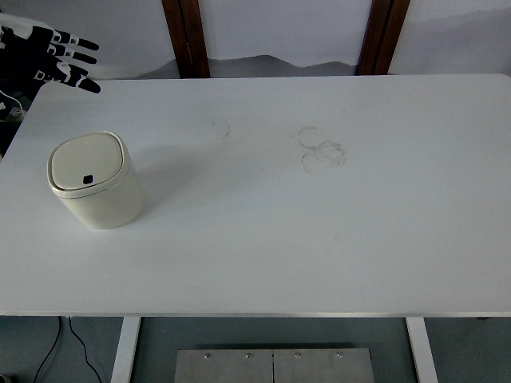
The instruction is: Close trash bin
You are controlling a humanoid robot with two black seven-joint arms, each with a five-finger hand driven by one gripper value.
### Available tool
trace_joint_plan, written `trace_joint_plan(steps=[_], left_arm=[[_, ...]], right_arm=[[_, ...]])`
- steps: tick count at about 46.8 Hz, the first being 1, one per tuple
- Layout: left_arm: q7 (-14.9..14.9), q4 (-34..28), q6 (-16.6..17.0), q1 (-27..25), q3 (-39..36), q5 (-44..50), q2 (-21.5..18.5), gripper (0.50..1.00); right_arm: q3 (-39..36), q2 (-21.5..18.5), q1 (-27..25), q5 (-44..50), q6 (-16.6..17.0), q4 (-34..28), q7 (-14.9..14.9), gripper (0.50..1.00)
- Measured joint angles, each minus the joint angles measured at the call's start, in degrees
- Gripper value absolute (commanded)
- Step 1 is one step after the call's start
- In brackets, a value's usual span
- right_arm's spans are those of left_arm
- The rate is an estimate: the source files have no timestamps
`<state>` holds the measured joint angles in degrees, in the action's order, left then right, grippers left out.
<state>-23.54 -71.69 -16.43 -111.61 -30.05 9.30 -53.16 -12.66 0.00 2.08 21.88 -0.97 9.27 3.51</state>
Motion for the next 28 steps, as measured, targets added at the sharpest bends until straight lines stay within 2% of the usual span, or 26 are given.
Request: trace_joint_plan(steps=[17,24,28], left_arm=[[0.3,6.0,-0.5,1.8,9.9,4.3,0.3,1.0],[3.0,8.3,-0.5,4.5,16.5,5.7,0.4,1.0],[3.5,9.1,-0.3,6.5,19.7,5.8,0.4,1.0]], right_arm=[[0.0,0.0,-0.1,0.0,0.0,0.0,0.0,0.995],[0.0,0.0,-0.1,0.0,0.0,0.1,0.0,0.995],[0.0,0.0,-0.1,0.0,0.0,0.0,0.0,0.995]])
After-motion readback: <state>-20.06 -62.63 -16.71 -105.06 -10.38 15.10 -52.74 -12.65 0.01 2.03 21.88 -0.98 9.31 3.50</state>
